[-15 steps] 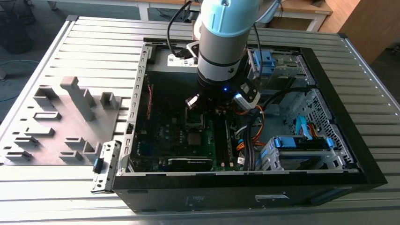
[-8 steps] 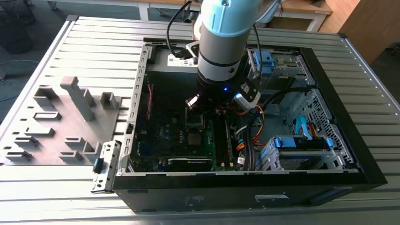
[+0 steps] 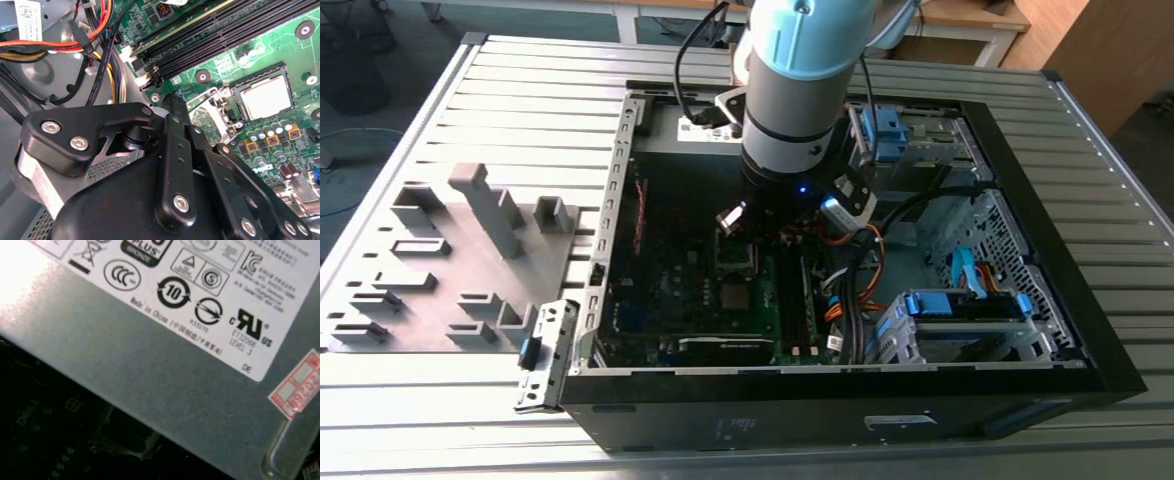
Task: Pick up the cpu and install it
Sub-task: 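Close the cpu cover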
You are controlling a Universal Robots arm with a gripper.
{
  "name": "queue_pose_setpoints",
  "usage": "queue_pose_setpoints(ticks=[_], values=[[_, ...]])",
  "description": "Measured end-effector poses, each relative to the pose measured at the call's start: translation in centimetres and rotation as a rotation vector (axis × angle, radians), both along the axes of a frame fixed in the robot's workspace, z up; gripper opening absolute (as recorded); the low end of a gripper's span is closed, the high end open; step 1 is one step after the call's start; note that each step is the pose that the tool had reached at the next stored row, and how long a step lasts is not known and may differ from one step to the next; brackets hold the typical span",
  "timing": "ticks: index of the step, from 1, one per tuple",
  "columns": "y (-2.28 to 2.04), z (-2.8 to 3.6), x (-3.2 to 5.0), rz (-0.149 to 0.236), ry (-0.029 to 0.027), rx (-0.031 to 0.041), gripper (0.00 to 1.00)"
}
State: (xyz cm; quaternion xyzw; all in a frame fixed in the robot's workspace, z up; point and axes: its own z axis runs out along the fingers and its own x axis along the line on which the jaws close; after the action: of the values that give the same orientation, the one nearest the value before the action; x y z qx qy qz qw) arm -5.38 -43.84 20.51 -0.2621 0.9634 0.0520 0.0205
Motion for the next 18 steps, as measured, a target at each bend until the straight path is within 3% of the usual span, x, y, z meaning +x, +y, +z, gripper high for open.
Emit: queue_pose_setpoints(ticks=[18], values=[[-0.05, 0.57, 0.00, 0.005, 0.0000, 0.0081, 0.11]])
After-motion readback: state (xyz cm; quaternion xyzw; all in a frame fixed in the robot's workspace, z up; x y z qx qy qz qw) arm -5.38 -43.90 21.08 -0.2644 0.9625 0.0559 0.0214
